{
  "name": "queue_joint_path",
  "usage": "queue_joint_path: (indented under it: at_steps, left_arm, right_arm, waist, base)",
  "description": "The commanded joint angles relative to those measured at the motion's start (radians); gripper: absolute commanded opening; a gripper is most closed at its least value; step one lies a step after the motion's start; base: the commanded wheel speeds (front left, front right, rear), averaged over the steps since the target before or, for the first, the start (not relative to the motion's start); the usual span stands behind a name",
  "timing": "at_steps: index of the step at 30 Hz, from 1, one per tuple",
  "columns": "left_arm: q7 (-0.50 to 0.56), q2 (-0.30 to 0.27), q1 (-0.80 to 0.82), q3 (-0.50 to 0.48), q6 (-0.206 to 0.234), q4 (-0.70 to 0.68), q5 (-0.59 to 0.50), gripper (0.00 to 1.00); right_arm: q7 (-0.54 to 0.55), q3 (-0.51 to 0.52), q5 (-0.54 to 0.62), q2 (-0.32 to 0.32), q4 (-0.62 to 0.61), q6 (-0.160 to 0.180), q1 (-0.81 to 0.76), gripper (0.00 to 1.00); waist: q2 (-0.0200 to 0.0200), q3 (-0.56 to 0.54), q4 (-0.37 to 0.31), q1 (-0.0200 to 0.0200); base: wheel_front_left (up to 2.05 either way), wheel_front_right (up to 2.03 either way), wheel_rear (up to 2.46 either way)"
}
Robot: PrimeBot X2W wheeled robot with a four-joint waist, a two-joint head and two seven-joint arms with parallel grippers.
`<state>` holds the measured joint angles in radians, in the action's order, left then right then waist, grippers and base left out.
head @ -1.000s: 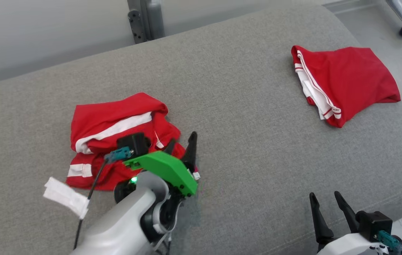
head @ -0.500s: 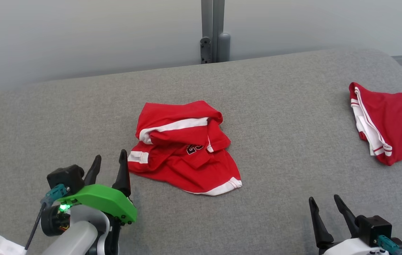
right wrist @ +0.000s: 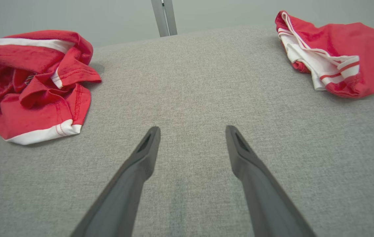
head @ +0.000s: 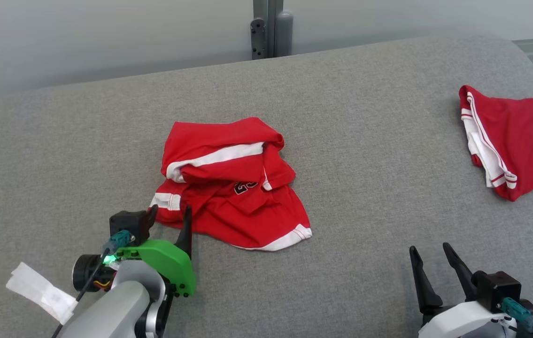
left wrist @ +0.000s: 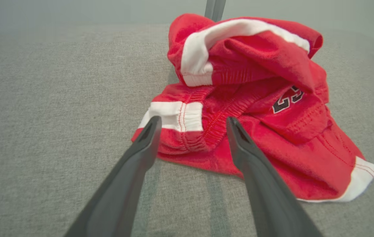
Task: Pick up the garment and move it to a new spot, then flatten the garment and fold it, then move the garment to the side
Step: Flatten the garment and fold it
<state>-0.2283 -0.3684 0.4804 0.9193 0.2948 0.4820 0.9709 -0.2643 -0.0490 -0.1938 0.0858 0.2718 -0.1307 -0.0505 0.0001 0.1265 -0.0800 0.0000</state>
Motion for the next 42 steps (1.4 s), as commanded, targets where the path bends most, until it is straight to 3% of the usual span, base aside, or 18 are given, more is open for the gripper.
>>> queue_joint_path:
  at_steps: [1, 8, 10, 17, 21, 24, 27, 32, 39, 42]
  left_arm:
    - [0.002, 0.003, 0.021, 0.003, 0.006, 0.021, -0.019, 1.00]
    - [0.057, 0.030, 0.070, 0.014, 0.023, 0.134, -0.013, 0.98]
    - [0.064, 0.034, 0.078, 0.005, 0.017, 0.157, 0.001, 0.00]
    - [0.073, 0.063, 0.037, -0.094, -0.043, 0.122, 0.136, 0.00]
    - [0.085, 0.083, -0.004, -0.174, -0.077, -0.029, 0.248, 0.00]
    - [0.109, 0.114, -0.038, -0.235, -0.070, -0.179, 0.347, 0.00]
    - [0.118, 0.150, -0.070, -0.298, -0.022, -0.337, 0.439, 0.00]
    - [0.107, 0.238, -0.081, -0.356, 0.111, -0.548, 0.521, 0.00]
    - [0.033, 0.313, -0.039, -0.353, 0.276, -0.676, 0.595, 0.00]
    - [-0.012, 0.317, -0.020, -0.326, 0.307, -0.708, 0.661, 0.00]
  right_arm:
    - [0.000, 0.001, -0.010, 0.003, 0.000, 0.000, 0.015, 1.00]
    - [0.000, 0.004, -0.008, -0.002, 0.003, 0.000, 0.024, 1.00]
    - [0.000, 0.004, -0.008, -0.004, 0.004, 0.000, 0.025, 1.00]
    - [0.000, 0.009, -0.008, -0.014, 0.008, 0.000, -0.005, 1.00]
    - [0.000, 0.012, -0.012, -0.019, 0.009, 0.000, -0.021, 1.00]
    - [0.000, 0.009, -0.013, -0.021, 0.012, 0.000, -0.031, 1.00]
    - [0.000, 0.000, -0.017, -0.024, 0.013, 0.000, -0.030, 1.00]
    - [0.000, -0.021, -0.024, -0.029, 0.023, 0.000, -0.028, 1.00]
    - [0.000, -0.046, -0.035, -0.033, 0.040, 0.000, -0.030, 1.00]
    - [0.000, -0.059, -0.047, -0.034, 0.044, 0.000, -0.029, 1.00]
  waist:
    - [-0.0001, 0.020, -0.021, 0.0000]
    - [-0.0001, 0.030, -0.029, 0.0000]
    - [-0.0001, 0.029, -0.028, 0.0000]
    - [-0.0001, 0.007, -0.010, 0.0000]
    - [-0.0001, -0.013, 0.022, 0.0000]
    - [-0.0001, -0.031, 0.053, 0.0000]
    - [-0.0001, -0.048, 0.081, 0.0000]
    - [-0.0001, -0.072, 0.120, 0.0000]
    - [-0.0001, -0.097, 0.137, 0.0000]
    - [-0.0001, -0.097, 0.135, 0.0000]
  base:
    - [0.00, 0.00, 0.00]
    - [0.00, 0.00, 0.00]
    - [0.00, 0.00, 0.00]
    - [0.00, 0.00, 0.00]
    - [0.00, 0.00, 0.00]
    - [0.00, 0.00, 0.00]
    - [0.00, 0.00, 0.00]
    - [0.00, 0.00, 0.00]
    - [0.00, 0.00, 0.00]
    - [0.00, 0.00, 0.00]
